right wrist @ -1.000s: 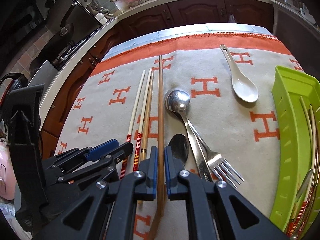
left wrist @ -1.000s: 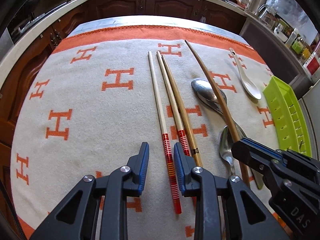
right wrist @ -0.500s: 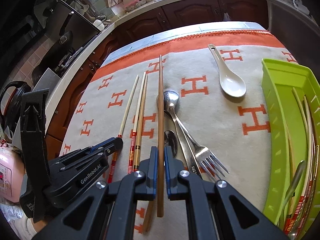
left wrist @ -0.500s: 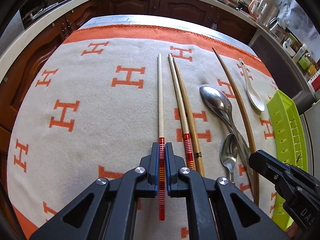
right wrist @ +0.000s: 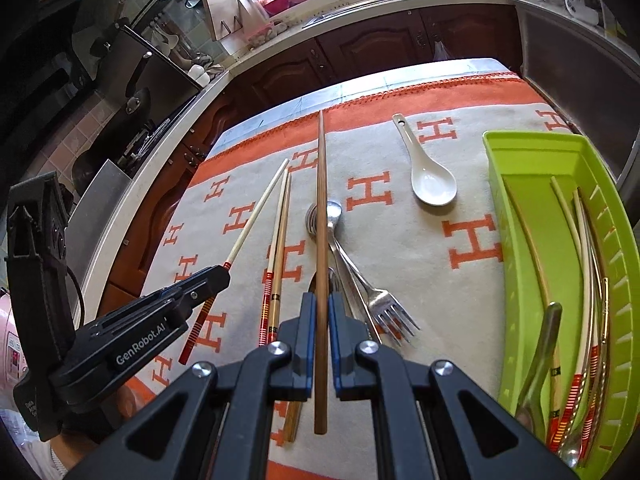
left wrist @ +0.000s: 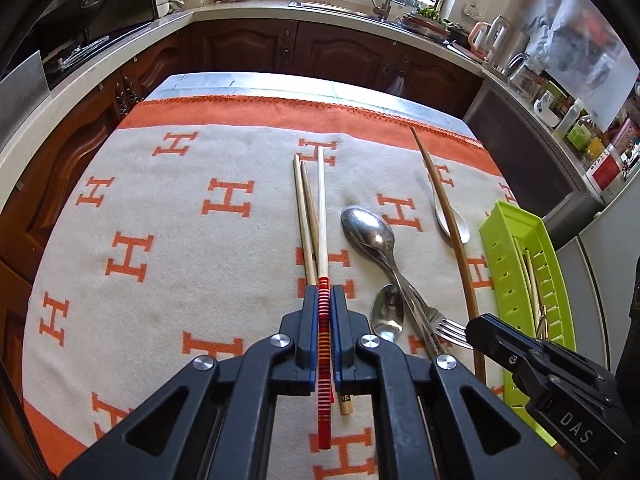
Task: Organize utensils
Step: 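Carry both chopsticks into the green tray and open both tools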
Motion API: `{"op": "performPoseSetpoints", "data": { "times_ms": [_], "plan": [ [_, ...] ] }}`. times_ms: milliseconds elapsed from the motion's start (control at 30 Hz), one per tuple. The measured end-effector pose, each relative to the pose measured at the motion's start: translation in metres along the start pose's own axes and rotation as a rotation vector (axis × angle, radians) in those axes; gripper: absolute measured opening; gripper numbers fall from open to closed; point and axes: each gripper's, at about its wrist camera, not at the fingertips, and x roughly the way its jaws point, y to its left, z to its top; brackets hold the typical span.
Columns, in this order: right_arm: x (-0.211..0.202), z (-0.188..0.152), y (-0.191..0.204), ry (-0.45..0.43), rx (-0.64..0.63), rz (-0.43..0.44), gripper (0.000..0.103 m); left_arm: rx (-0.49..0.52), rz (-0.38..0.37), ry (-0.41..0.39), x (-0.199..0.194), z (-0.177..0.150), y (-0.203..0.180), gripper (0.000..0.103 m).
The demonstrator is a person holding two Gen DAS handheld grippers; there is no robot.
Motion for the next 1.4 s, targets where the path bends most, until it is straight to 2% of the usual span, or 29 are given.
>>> {"op": "performPoseSetpoints", "data": {
  "times_ms": [267, 567, 733, 900, 1267, 1333, 1400],
  "plan": [
    [-0.026, -0.002, -0.013, -0.054, 0.03, -0.007, 0.006, 0.064, -0.038, -0.046, -0.024, 0.001, -0.03, 0.003],
    [-0.069, -0.01, -0.06, -0.106, 0.113, -0.087, 0.006, 0.209, -0.189, -0.051, -0.044, 0.007, -0.113, 0.003],
    [-0.097, -0.019, -0.1, -0.135, 0.185, -0.153, 0.006, 0.279, -0.246, 0.001, -0.037, -0.004, -0.158, 0.003],
    [-0.104, -0.031, -0.128, -0.106, 0.221, -0.202, 0.006, 0.337, -0.273, 0.074, -0.025, -0.022, -0.195, 0.003],
    [-0.094, -0.048, -0.143, -0.017, 0.232, -0.223, 0.007, 0.338, -0.274, 0.264, 0.02, -0.047, -0.218, 0.003],
    [-0.093, -0.05, -0.145, -0.002, 0.243, -0.224, 0.007, 0.338, -0.268, 0.283, 0.022, -0.049, -0.217, 0.006],
    [-0.092, -0.051, -0.146, 0.0, 0.253, -0.226, 0.007, 0.336, -0.272, 0.301, 0.023, -0.051, -0.217, 0.013]
  ]
}}
